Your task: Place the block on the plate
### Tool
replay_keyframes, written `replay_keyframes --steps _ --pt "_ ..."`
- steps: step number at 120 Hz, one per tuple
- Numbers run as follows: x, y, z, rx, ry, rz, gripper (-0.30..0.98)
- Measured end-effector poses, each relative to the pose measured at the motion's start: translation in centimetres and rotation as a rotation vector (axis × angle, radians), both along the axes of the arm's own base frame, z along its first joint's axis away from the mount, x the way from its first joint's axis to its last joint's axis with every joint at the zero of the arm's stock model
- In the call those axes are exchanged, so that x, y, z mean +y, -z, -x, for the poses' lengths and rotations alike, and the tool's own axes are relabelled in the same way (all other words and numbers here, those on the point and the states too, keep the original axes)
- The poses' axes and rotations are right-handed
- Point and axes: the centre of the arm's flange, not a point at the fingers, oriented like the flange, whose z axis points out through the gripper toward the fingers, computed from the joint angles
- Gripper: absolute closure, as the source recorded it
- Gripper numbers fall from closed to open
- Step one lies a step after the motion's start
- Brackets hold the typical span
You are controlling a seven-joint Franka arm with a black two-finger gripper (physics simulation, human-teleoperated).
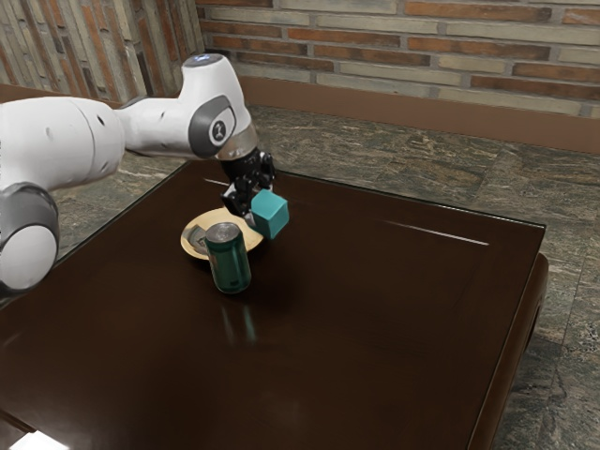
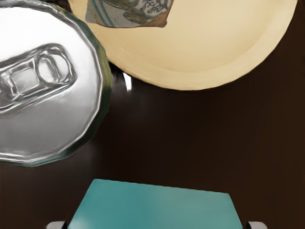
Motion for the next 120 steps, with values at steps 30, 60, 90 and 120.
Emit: replay_keyframes --steps 30,60,90,120 --pt "8.1 0.7 -1.8 -0.030 -0.003 0.029 0.30" --pt "13.6 3.8 -2.9 -0.025 0.046 0.029 0.31" --pt "16.0 8.3 -3.2 0.012 0.079 0.025 0.31" --pt "16.3 10.1 -3.4 0.025 0.097 0.031 0.30"
